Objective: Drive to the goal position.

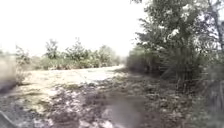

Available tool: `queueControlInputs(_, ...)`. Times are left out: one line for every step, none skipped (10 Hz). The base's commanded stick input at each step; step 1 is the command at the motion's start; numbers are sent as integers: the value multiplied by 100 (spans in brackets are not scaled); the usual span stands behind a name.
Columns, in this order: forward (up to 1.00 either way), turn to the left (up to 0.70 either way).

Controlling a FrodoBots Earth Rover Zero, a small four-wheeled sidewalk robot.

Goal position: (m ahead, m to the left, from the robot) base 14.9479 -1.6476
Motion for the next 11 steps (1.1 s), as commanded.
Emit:
queueControlInputs(85, 0)
queueControlInputs(85, 16)
queueControlInputs(85, 30)
queueControlInputs(85, 34)
queueControlInputs(85, 34)
queueControlInputs(85, 34)
queueControlInputs(85, 34)
queueControlInputs(85, 23)
queueControlInputs(85, 1)
queueControlInputs(85, 0)
queueControlInputs(85, 0)
